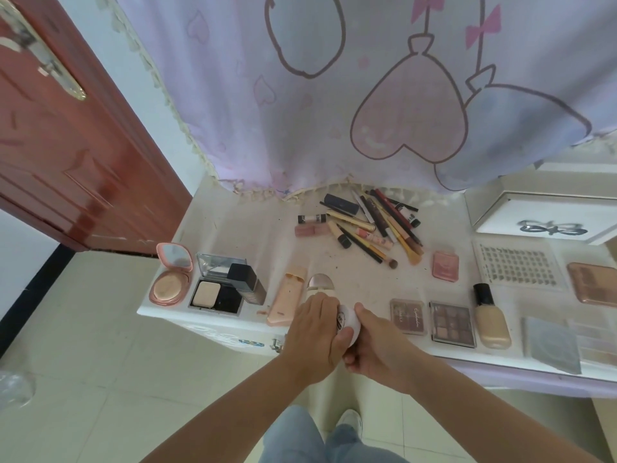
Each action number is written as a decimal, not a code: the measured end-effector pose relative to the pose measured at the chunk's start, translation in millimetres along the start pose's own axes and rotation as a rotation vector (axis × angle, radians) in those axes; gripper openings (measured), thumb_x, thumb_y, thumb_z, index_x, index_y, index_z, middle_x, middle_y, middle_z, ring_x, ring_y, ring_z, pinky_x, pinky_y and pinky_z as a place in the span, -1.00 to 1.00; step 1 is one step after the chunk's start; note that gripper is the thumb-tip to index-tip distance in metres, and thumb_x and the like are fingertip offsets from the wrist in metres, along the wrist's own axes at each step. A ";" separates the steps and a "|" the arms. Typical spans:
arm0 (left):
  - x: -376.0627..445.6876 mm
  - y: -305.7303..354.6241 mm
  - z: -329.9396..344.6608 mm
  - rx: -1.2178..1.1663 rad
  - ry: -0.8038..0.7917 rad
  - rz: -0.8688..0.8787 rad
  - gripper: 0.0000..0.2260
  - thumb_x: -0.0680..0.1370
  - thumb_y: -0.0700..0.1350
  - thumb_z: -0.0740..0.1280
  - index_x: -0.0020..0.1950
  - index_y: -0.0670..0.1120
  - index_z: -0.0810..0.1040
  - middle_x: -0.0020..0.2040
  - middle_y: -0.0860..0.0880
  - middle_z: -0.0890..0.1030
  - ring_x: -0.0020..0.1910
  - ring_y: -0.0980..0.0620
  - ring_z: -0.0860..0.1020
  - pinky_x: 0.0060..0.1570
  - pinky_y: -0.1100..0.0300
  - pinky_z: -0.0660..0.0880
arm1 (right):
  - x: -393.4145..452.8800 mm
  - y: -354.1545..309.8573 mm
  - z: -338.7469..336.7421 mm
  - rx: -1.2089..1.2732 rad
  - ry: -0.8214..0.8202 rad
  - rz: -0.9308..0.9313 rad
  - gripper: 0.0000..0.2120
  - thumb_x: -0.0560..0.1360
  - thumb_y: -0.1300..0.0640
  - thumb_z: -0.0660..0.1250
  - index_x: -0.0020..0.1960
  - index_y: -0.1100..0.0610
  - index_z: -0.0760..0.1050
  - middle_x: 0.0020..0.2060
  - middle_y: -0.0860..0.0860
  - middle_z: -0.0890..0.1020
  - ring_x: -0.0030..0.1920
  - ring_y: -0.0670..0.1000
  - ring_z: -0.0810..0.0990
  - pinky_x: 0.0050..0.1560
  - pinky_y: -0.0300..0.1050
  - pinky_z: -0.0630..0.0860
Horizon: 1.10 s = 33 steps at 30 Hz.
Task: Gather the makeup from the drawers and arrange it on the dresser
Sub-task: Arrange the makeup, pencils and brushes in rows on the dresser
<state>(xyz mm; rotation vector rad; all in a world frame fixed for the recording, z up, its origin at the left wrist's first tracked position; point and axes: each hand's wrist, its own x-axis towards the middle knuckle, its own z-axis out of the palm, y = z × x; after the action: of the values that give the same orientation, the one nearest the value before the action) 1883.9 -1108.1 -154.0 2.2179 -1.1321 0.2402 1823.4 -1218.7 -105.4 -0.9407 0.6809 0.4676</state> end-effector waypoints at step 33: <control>38.1 44.2 -10.7 -0.261 -0.296 -0.380 -0.50 0.34 0.22 -0.27 -0.11 -0.14 0.20 -0.15 -0.09 0.27 -0.15 -0.01 0.28 -0.12 0.14 0.27 | -0.2 -28.4 -11.3 -0.485 0.212 -0.170 -0.42 0.61 -0.09 -0.18 -0.44 0.17 0.29 -0.65 -0.01 0.33 -0.58 -0.07 0.27 -0.51 -0.28 0.26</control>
<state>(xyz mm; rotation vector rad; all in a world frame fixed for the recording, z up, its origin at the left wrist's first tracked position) 1874.1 -1146.1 -109.5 2.2203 -0.8049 -0.3844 1837.6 -1243.1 -93.5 -1.5093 0.6833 0.3913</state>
